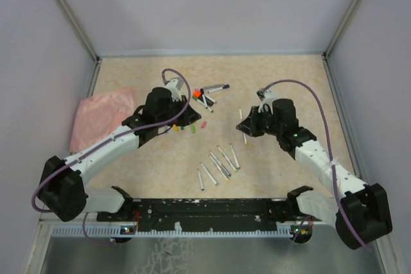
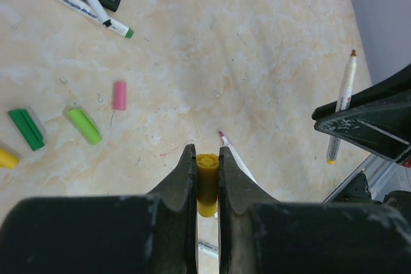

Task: Open the pen caps
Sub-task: Place the pen cap at the center of the board.

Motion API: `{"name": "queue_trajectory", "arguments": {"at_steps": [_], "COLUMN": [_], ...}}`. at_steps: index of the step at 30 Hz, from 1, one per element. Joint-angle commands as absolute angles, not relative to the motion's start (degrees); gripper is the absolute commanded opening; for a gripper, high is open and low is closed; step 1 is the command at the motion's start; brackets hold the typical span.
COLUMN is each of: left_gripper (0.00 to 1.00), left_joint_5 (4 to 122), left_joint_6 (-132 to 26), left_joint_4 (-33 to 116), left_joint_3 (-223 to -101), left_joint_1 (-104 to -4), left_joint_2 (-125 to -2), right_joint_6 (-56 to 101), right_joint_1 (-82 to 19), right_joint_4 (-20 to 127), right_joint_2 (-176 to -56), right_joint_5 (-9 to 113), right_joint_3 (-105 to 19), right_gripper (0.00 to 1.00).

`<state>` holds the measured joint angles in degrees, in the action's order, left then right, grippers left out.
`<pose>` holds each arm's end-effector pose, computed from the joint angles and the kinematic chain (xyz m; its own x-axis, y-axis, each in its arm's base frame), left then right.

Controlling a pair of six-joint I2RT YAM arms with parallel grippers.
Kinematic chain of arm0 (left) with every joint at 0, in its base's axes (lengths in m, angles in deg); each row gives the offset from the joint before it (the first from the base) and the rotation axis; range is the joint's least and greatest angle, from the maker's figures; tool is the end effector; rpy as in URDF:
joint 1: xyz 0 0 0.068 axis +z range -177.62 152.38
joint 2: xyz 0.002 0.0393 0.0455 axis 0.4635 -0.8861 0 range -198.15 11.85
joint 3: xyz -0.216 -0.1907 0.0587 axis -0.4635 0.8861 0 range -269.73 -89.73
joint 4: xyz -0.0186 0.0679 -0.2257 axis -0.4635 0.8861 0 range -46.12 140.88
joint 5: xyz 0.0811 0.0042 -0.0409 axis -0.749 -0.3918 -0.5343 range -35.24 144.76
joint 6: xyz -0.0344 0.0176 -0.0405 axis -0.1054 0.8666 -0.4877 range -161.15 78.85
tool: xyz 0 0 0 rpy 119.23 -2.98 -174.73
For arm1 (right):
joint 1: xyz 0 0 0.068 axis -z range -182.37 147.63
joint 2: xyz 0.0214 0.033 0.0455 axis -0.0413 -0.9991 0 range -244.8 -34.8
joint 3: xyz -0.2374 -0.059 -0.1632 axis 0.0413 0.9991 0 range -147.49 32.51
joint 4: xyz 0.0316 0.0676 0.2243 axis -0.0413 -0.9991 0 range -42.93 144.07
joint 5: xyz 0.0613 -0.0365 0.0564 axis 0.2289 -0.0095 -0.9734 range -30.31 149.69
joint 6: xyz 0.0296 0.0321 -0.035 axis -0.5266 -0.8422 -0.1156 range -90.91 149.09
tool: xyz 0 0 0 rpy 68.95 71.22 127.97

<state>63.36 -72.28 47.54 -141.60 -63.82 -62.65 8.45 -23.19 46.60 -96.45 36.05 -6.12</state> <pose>0.2133 -0.1634 0.3108 -0.6638 -0.1475 -0.7332 0.4077 0.7505 -0.5202 0.1838 0.0865 0.2795 -0.6724 0.0898 -0.7347 -0.4398 0.7499 0.4941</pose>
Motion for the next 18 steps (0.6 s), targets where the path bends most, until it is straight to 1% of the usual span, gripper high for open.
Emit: {"name": "queue_trajectory", "arguments": {"at_steps": [1, 6, 11, 16, 18], "left_gripper": [0.00, 0.00, 0.00, 0.00, 0.00], "left_joint_5": [60.05, 58.44, 57.07, 56.59, 58.55], "left_joint_6": [-75.57, -74.02, -66.51, -60.90, -58.63], "left_joint_4": [50.47, 55.56, 61.99, 59.20, 58.97], "left_joint_3": [-144.76, -148.77, -154.17, -153.83, -154.68], "left_joint_1": [-64.09, -64.09, -64.09, -64.02, -64.01], "left_joint_2": [-62.90, -62.82, -64.70, -65.85, -67.02], "right_joint_6": [6.38, 6.68, 7.03, 6.45, 5.67], "right_joint_1": [-22.59, -22.58, -22.58, -22.58, -22.60], "right_joint_4": [54.19, 54.54, 52.99, 46.45, 44.11], "right_joint_2": [-92.01, -90.44, -89.84, -90.72, -90.50], "right_joint_5": [36.90, 37.47, 38.96, 43.26, 44.08], "right_joint_3": [-2.70, -1.55, -1.90, -4.97, -5.95], "right_gripper": [0.00, 0.00, 0.00, 0.00, 0.00]}}
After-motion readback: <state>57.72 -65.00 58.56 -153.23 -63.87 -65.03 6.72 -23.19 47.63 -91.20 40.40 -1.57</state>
